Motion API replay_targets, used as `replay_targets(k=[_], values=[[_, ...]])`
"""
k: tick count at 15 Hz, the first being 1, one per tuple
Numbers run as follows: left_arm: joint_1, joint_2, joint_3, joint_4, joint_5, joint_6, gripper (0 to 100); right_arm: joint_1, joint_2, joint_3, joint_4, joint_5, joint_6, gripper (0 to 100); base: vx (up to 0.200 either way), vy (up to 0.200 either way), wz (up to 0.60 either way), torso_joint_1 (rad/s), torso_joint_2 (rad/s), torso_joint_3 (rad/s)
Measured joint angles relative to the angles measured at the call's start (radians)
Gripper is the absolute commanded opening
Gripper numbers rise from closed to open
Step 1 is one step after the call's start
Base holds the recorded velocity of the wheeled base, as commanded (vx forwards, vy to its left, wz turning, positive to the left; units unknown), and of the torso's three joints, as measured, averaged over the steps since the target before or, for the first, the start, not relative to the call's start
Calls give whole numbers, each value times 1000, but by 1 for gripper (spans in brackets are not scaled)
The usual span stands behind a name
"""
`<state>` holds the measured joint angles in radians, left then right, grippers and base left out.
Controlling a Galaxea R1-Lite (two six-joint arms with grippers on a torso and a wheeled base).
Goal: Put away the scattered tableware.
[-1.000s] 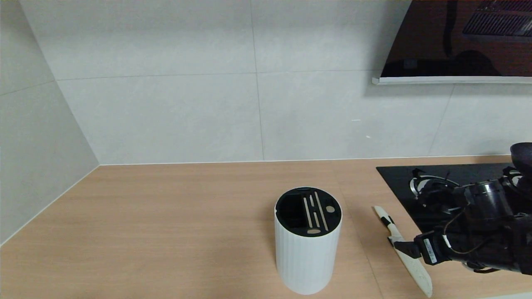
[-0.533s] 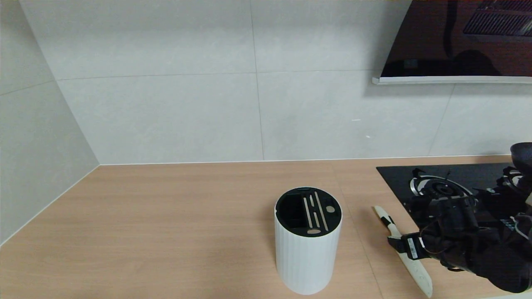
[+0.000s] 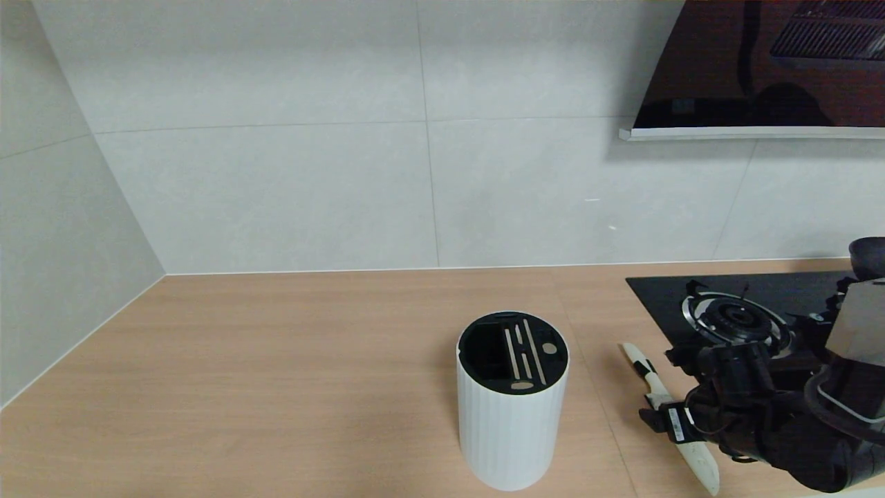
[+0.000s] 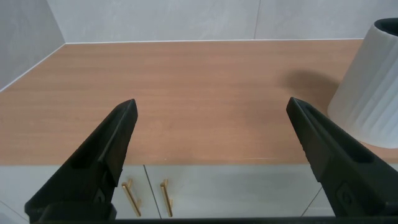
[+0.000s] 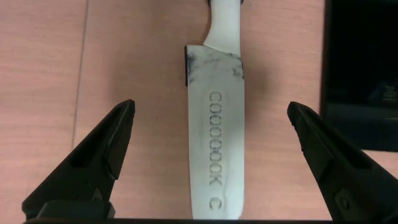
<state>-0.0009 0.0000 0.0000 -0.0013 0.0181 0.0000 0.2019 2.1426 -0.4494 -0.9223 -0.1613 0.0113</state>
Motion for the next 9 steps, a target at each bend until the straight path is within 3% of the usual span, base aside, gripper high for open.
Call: replay_targets(k=[9], values=[[0,0,0,0,0,0,100,-14,92,-21,-96,-7,34,100,0,0,0,0,0,0]])
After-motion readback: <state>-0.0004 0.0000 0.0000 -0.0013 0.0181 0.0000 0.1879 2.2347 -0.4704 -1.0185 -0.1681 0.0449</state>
